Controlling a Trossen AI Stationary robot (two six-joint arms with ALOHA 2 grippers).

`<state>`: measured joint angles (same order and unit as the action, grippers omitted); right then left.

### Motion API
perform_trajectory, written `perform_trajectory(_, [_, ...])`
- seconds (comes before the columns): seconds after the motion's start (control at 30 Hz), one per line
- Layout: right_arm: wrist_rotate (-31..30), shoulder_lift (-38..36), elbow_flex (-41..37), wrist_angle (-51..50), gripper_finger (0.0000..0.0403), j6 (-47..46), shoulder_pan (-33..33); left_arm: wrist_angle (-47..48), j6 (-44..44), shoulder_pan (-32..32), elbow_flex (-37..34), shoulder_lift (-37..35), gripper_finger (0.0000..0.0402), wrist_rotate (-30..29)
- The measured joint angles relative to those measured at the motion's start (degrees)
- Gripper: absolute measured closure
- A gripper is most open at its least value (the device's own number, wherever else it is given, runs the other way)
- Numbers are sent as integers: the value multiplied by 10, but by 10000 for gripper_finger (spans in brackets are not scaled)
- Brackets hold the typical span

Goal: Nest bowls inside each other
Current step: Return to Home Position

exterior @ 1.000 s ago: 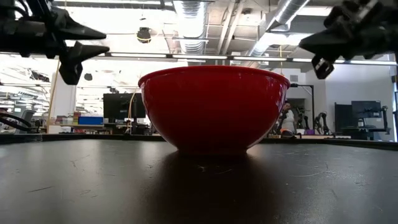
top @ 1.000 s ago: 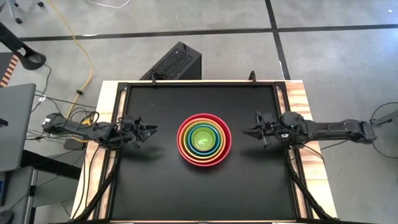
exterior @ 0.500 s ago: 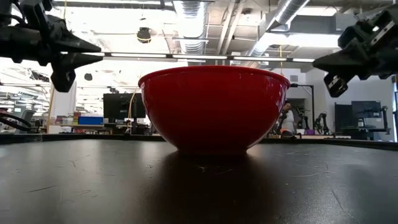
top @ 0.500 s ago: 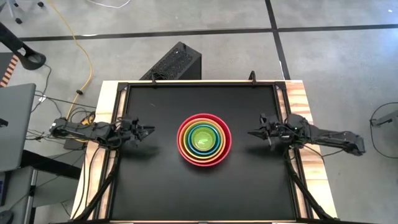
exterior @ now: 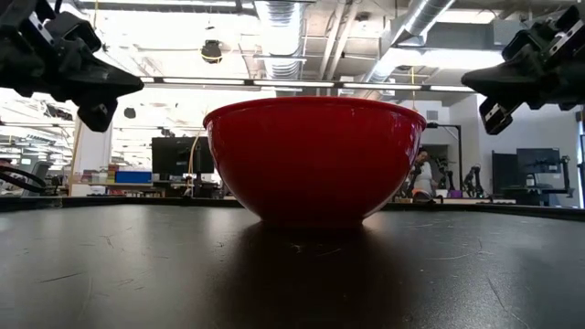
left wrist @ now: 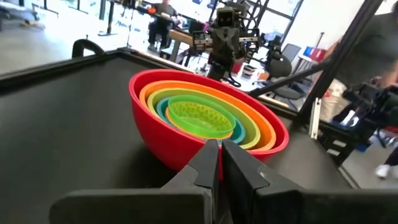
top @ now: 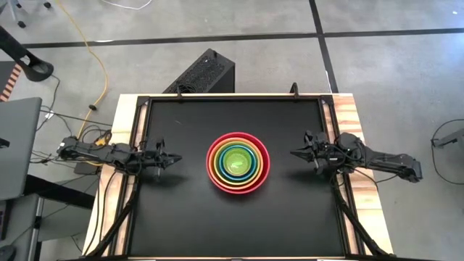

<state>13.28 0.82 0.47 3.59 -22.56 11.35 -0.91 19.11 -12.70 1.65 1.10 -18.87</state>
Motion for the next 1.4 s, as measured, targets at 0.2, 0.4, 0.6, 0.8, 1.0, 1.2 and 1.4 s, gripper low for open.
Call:
perform_trajectory(0.2, [1,0,0,-1,368,1,0,0,-19,0,0,0,393,0])
perform_trajectory(0.4, [1,0,0,-3,367,1,0,1,-13,0,0,0,393,1])
perform_trajectory(0.6, [1,0,0,-3,367,1,0,1,-12,0,0,0,393,1])
perform_trajectory(0.8, [1,0,0,-3,367,1,0,1,-11,0,0,0,393,1])
perform_trajectory(1.0, [1,0,-1,-4,367,1,0,1,-11,0,0,0,393,1])
perform_trajectory(1.2, [1,0,-1,-4,367,1,0,2,-11,0,0,0,393,1])
perform_trajectory(1.4, [1,0,-1,-4,367,1,0,2,-11,0,0,0,393,1])
